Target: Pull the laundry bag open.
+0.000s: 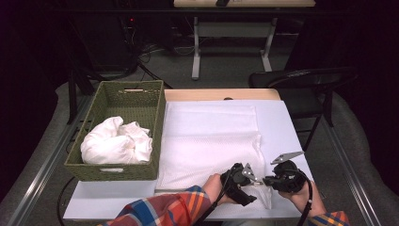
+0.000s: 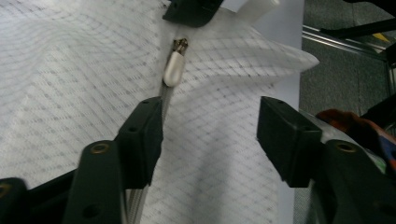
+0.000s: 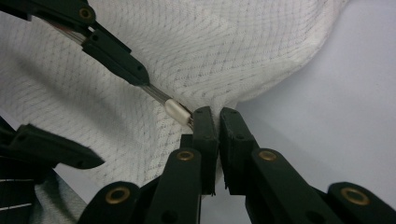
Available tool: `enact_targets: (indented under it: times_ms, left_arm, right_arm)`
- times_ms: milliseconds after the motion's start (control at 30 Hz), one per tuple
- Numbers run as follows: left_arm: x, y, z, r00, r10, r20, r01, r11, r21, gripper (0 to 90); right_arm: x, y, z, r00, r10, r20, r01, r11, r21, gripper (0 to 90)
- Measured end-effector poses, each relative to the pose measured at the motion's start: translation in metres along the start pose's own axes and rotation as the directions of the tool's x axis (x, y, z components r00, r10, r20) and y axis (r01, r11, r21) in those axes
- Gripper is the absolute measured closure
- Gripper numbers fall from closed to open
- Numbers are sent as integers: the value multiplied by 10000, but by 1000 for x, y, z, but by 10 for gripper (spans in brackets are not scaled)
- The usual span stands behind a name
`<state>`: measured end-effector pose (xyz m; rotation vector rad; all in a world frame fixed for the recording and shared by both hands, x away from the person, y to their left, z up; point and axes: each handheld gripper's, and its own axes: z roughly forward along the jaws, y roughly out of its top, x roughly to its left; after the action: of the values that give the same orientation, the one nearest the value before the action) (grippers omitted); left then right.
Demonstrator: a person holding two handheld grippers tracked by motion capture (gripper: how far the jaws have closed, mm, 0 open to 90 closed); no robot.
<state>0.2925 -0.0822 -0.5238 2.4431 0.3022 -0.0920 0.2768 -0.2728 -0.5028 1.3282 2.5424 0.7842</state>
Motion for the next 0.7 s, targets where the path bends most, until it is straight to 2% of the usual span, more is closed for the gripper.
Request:
enact_targets:
  times_ms: [67,100,167,200,300,333,400,433,500,567,633,700]
  left_arm:
    - [1,1,1,10000,-79,4,79,10000,-16,437]
    - [4,2,2,9998,-215,-5,215,9998,-41,483]
    - [5,3,3,9996,-268,66,269,9996,-21,517]
    - [7,4,5,9992,-393,-46,393,9992,-55,559]
    - [8,4,6,9986,-504,-132,503,9987,-64,594]
    - [10,5,6,9984,-557,44,558,9984,-114,612]
    - [11,5,7,9980,-638,-34,638,9979,-96,638]
    - [12,6,7,9976,-688,51,688,9975,-139,649]
    - [13,6,8,9973,-721,-101,720,9973,-120,653]
    - [15,7,9,9962,-866,18,866,9961,-150,669]
    - [16,7,10,9958,-898,-179,897,9959,-69,670]
    - [16,7,11,9957,-911,-174,910,9958,-38,677]
  right_arm:
    - [0,0,0,10000,-13,-7,13,10000,-18,861]
    - [0,0,0,10000,-50,-29,49,10000,-34,861]
    - [1,0,-1,10000,-32,-17,32,10000,-26,861]
    - [2,0,-1,10000,-21,-43,21,10000,-29,861]
    - [2,0,-1,10000,-82,-30,81,10000,-57,861]
    - [3,0,-2,9999,-101,-51,101,9999,-84,861]
    - [4,1,-2,9999,-110,-63,109,9999,-124,861]
    - [4,1,-2,9999,-129,-70,128,9998,-132,861]
    - [4,1,-2,9999,-147,-84,146,9998,-137,861]
    - [4,1,-2,9998,-178,-118,177,9997,-148,861]
    - [4,1,-2,9997,-219,-115,218,9996,-158,861]
    - [5,1,-2,9997,-197,-121,195,9997,-161,861]
